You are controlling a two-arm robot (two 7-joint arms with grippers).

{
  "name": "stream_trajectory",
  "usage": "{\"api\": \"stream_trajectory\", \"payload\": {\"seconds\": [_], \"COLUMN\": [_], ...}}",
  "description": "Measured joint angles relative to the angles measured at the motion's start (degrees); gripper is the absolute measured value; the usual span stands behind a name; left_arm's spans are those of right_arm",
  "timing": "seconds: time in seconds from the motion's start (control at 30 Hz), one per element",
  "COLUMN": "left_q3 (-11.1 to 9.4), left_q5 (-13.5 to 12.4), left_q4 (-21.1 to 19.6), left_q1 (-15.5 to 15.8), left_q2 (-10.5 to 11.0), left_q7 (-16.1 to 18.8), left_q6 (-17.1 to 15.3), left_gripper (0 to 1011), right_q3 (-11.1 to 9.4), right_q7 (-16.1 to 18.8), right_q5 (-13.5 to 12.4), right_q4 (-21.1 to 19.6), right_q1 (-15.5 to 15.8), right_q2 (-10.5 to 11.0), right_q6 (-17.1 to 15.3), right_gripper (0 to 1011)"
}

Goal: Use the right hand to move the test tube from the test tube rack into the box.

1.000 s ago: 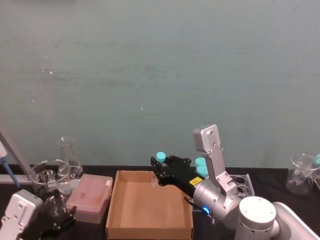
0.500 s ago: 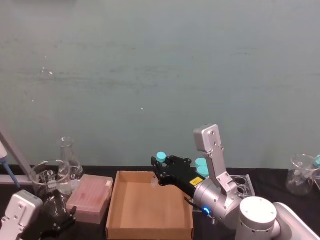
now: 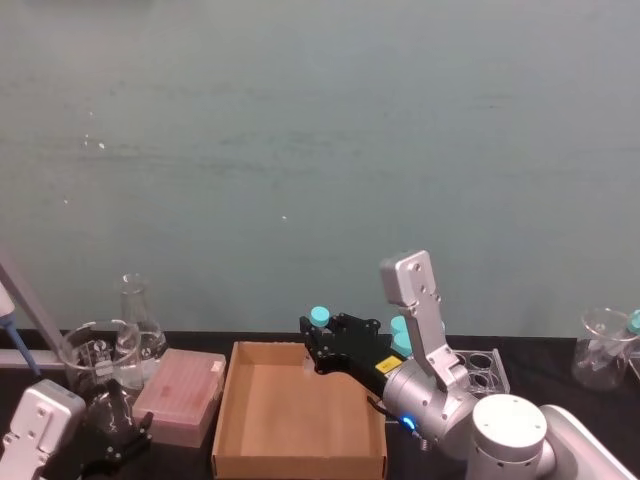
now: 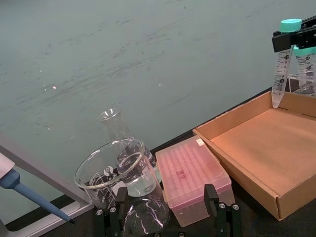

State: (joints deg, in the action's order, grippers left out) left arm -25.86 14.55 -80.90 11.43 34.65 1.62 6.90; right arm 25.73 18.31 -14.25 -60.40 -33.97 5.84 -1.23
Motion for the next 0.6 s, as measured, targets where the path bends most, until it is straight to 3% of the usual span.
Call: {"api": "stream_trajectory", "payload": {"seconds": [0.3, 0.6], "left_q3": [0.0, 0.0], "left_q5": [0.0, 0.0], "left_q4": [0.0, 0.0], "left_q1": [0.0, 0.0], "left_q2": [0.0, 0.0], "left_q7": [0.0, 0.0], "left_q6": [0.0, 0.0], "left_gripper": [1000, 1000], "right_q3": [-0.46, -1.04], "right_q7": [-2.67, -3.47], "right_q5": [2.48, 4.28], "right_q4": [2.21, 6.24], "right_q1": [-0.73, -2.63], "right_q2": [-2.34, -4.4], "right_q6": [-0.71, 1.44], "right_gripper": [212, 211]}}
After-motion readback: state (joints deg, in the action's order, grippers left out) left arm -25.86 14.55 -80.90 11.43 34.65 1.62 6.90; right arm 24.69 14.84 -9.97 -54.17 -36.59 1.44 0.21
